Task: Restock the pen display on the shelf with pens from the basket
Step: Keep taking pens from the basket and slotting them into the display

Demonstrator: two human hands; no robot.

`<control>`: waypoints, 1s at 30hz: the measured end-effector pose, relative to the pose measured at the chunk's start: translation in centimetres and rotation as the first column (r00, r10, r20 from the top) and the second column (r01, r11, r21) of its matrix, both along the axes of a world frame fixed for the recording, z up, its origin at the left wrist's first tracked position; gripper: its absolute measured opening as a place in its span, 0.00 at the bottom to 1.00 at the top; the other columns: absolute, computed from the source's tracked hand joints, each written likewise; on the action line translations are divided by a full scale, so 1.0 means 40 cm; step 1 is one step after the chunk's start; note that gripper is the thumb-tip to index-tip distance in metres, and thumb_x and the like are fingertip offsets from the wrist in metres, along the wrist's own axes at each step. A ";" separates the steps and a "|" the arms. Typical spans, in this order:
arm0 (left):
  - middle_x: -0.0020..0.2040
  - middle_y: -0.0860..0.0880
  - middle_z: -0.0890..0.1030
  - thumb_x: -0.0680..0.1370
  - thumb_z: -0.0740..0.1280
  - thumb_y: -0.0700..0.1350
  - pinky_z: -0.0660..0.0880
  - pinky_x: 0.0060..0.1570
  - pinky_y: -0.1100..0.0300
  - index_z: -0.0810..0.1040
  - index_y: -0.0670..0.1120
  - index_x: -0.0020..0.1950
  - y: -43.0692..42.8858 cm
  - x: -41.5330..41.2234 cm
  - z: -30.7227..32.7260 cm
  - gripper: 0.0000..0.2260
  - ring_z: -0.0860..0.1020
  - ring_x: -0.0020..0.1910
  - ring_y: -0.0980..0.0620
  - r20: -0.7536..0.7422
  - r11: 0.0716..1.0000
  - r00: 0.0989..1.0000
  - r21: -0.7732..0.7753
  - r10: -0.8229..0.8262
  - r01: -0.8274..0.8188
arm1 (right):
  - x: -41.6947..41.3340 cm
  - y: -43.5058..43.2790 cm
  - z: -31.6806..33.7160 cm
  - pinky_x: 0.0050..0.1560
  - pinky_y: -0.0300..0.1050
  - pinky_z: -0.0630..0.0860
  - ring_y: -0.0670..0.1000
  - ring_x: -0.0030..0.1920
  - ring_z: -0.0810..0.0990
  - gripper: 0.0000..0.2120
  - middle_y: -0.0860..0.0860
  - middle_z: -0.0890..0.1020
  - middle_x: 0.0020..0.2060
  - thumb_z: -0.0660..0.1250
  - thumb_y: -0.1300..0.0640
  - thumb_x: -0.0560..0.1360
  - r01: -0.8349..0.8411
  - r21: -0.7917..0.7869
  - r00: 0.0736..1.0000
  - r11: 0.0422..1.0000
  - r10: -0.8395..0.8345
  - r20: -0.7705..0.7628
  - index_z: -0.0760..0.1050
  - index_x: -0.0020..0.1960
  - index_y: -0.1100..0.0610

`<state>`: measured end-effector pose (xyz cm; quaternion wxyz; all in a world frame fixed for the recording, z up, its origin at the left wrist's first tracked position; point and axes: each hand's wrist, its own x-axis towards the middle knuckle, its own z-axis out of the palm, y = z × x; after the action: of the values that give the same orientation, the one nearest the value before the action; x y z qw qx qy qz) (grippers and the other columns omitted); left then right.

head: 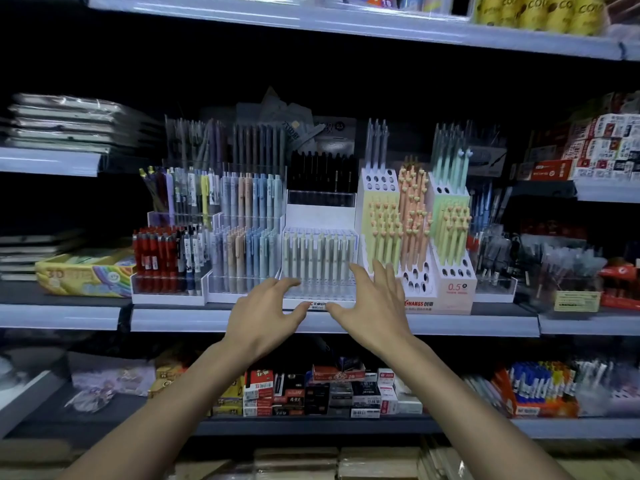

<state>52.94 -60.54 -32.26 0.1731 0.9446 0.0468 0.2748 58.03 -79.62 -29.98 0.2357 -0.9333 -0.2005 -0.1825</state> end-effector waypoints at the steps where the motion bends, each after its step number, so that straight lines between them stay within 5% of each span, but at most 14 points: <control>1: 0.72 0.53 0.75 0.81 0.62 0.64 0.75 0.62 0.48 0.69 0.57 0.78 0.007 -0.019 -0.004 0.27 0.74 0.71 0.50 -0.017 1.000 1.000 0.024 0.003 -0.003 | -0.015 -0.002 -0.006 0.81 0.58 0.40 0.59 0.83 0.38 0.44 0.57 0.45 0.83 0.66 0.32 0.75 0.005 -0.026 1.000 1.000 -0.006 -0.019 0.51 0.83 0.47; 7: 0.82 0.51 0.61 0.75 0.50 0.78 0.59 0.78 0.39 0.53 0.61 0.83 0.060 -0.108 -0.054 0.40 0.58 0.82 0.48 -0.201 0.985 0.977 0.168 0.072 -0.038 | -0.064 -0.008 -0.079 0.79 0.63 0.35 0.62 0.80 0.29 0.56 0.57 0.35 0.82 0.59 0.20 0.69 0.021 -0.138 0.991 0.990 -0.039 -0.130 0.37 0.83 0.45; 11: 0.85 0.50 0.51 0.74 0.47 0.80 0.49 0.80 0.35 0.44 0.62 0.84 0.093 -0.162 -0.123 0.43 0.48 0.84 0.46 -0.250 0.976 0.962 0.212 0.108 -0.054 | -0.088 -0.010 -0.156 0.79 0.64 0.34 0.63 0.79 0.27 0.59 0.56 0.30 0.80 0.54 0.15 0.65 0.004 -0.196 0.990 0.981 -0.032 -0.136 0.31 0.82 0.44; 18: 0.85 0.52 0.55 0.66 0.37 0.85 0.50 0.80 0.37 0.49 0.64 0.84 0.129 -0.242 -0.322 0.49 0.48 0.84 0.48 -0.302 0.970 0.946 0.241 0.119 -0.045 | -0.154 -0.020 -0.427 0.80 0.61 0.32 0.57 0.77 0.22 0.55 0.51 0.25 0.78 0.48 0.15 0.67 -0.164 -0.257 0.985 0.952 0.143 -0.099 0.25 0.79 0.41; 25: 0.85 0.52 0.52 0.68 0.37 0.84 0.48 0.80 0.37 0.43 0.63 0.84 0.148 -0.332 -0.592 0.48 0.47 0.84 0.47 -0.500 0.987 0.863 0.163 0.075 0.008 | -0.211 -0.033 -0.736 0.80 0.62 0.34 0.59 0.78 0.24 0.57 0.53 0.27 0.79 0.40 0.13 0.64 -0.222 -0.380 0.949 0.898 0.110 -0.295 0.26 0.80 0.45; 30: 0.85 0.51 0.53 0.72 0.46 0.82 0.50 0.81 0.38 0.45 0.61 0.85 0.123 -0.390 -0.794 0.45 0.49 0.84 0.46 -0.654 0.995 0.751 0.080 0.095 -0.056 | -0.267 -0.037 -0.926 0.79 0.61 0.31 0.57 0.76 0.21 0.58 0.53 0.24 0.78 0.46 0.14 0.64 -0.305 -0.368 0.867 0.878 0.096 -0.489 0.25 0.79 0.44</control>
<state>37.36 -55.61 -64.00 0.1084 0.9827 0.1349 -0.0659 47.33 -81.10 -67.00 0.0807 -0.9513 -0.2733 0.1175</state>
